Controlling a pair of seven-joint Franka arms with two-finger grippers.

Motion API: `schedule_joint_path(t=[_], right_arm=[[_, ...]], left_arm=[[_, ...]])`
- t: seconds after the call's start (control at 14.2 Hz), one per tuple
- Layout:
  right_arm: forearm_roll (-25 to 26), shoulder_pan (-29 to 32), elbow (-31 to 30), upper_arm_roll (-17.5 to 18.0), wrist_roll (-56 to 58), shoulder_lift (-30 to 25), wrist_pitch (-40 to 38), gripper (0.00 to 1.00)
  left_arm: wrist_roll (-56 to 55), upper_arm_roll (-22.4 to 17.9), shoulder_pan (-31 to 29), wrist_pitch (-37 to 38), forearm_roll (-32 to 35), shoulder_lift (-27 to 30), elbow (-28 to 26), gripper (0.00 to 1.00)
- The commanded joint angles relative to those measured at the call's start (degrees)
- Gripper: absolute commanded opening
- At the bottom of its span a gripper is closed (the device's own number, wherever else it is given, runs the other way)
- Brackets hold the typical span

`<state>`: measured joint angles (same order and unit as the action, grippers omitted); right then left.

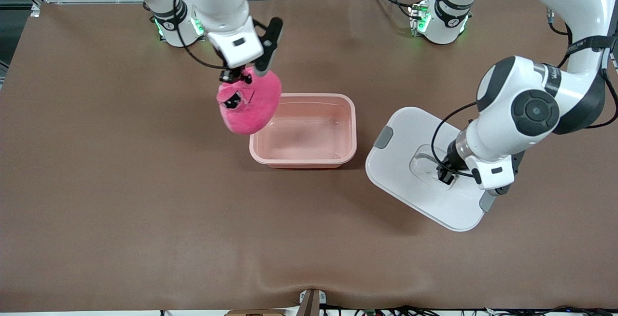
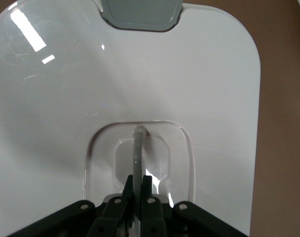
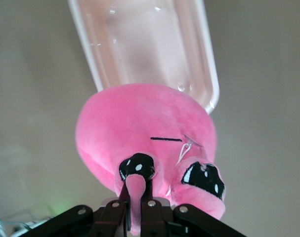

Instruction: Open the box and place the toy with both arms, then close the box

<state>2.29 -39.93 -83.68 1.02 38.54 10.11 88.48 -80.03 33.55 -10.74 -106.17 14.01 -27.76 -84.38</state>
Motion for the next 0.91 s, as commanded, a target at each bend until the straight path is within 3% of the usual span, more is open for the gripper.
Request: schedule_joint_path(t=[0.0, 0.35, 0.84], right_arm=[[1.4, -1.03, 0.88, -0.67, 11.0, 0.26, 2.91, 0.0], [2.36, -1.91, 0.54, -0.67, 20.34, 1.66, 7.57, 0.0], [2.54, -1.74, -0.08, -0.75, 30.81, 4.65, 10.31, 0.0]], left_arm=[[3.99, 0.55, -2.35, 0.09, 0.84, -1.41, 0.1, 0.0], [12.16, 0.64, -6.56, -0.26, 2.95, -2.21, 0.45, 0.0], [15.25, 0.64, -8.59, -1.49, 2.78, -5.2, 0.62, 0.0]])
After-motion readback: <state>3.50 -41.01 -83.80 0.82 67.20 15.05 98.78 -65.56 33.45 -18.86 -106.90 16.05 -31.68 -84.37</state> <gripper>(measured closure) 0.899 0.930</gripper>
